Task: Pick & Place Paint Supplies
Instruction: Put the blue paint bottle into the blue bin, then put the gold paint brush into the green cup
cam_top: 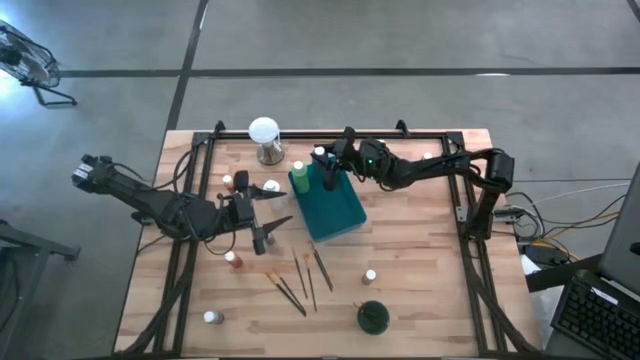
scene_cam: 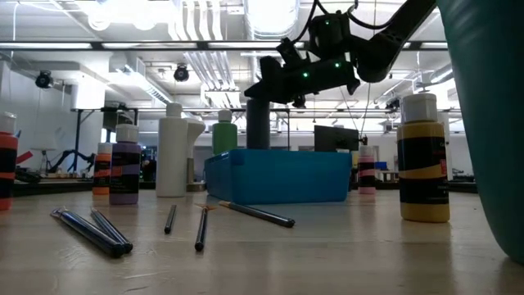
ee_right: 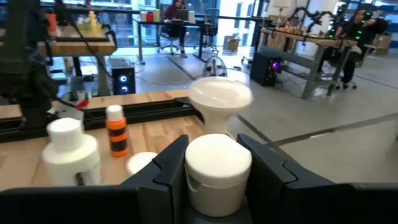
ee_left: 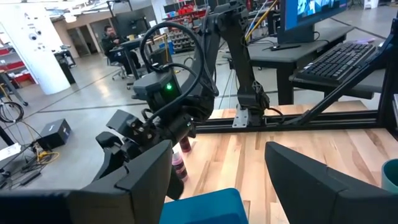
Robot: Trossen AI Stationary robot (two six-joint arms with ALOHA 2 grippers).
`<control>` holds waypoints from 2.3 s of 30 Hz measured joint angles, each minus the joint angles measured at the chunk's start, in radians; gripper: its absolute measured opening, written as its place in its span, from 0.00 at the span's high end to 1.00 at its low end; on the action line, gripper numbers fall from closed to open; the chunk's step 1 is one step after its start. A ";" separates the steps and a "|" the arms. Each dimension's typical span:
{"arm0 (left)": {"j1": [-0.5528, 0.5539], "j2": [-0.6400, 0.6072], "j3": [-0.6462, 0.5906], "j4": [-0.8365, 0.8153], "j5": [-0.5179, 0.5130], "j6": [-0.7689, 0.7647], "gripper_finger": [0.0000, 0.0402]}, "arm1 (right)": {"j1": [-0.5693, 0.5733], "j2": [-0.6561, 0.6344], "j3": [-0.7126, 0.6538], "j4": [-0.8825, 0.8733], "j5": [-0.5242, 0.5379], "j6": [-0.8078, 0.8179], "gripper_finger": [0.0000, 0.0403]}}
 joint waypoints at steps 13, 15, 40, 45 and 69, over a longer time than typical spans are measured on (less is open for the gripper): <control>0.000 -0.001 0.000 0.016 0.000 0.005 0.35 | -0.029 0.075 0.000 0.039 -0.029 0.032 0.72; 0.000 -0.003 0.000 0.016 0.000 0.007 0.35 | -0.029 0.086 0.010 0.053 -0.038 0.036 0.72; 0.001 -0.005 0.000 0.018 -0.002 0.042 0.35 | -0.029 0.165 0.010 0.109 -0.074 0.051 0.72; 0.001 -0.005 0.000 0.018 -0.005 0.042 0.35 | -0.029 0.161 0.010 0.097 -0.074 0.061 0.72; 0.001 -0.005 0.000 0.018 -0.008 0.039 0.35 | -0.027 0.162 0.010 0.100 -0.075 0.081 0.42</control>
